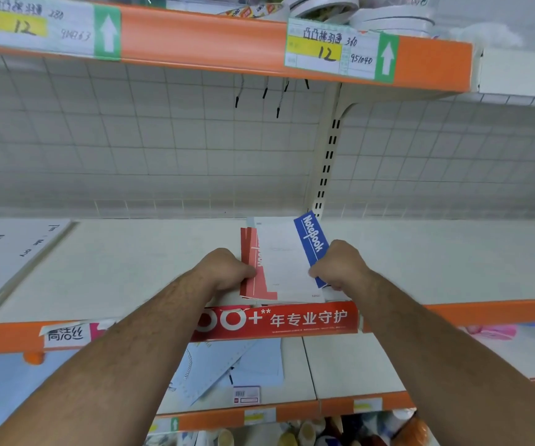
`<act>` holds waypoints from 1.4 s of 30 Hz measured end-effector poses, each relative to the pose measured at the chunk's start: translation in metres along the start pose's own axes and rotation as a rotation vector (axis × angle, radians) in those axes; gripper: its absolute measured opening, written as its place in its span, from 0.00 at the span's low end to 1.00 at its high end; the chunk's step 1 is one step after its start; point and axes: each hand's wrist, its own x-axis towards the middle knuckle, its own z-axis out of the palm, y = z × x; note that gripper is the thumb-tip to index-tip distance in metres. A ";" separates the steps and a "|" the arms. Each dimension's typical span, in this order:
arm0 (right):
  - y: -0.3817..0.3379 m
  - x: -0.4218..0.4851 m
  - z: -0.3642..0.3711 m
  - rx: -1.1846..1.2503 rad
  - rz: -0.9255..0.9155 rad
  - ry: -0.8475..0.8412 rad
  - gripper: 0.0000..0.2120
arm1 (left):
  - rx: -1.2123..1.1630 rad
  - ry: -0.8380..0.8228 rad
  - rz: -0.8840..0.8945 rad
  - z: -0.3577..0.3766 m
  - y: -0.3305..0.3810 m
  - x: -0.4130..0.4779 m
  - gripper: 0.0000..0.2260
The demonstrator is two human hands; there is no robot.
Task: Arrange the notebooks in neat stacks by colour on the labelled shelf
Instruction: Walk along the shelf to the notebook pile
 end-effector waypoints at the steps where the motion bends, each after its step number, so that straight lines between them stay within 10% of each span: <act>1: 0.002 0.000 -0.001 0.024 0.024 0.009 0.29 | -0.001 0.001 0.004 0.000 0.000 0.000 0.16; 19: 0.020 -0.001 -0.015 0.081 0.099 0.070 0.23 | -0.019 0.076 -0.012 -0.003 0.016 -0.008 0.09; 42: -0.005 -0.042 -0.006 0.229 0.252 0.079 0.09 | -0.567 -0.233 -0.120 -0.014 -0.015 0.000 0.05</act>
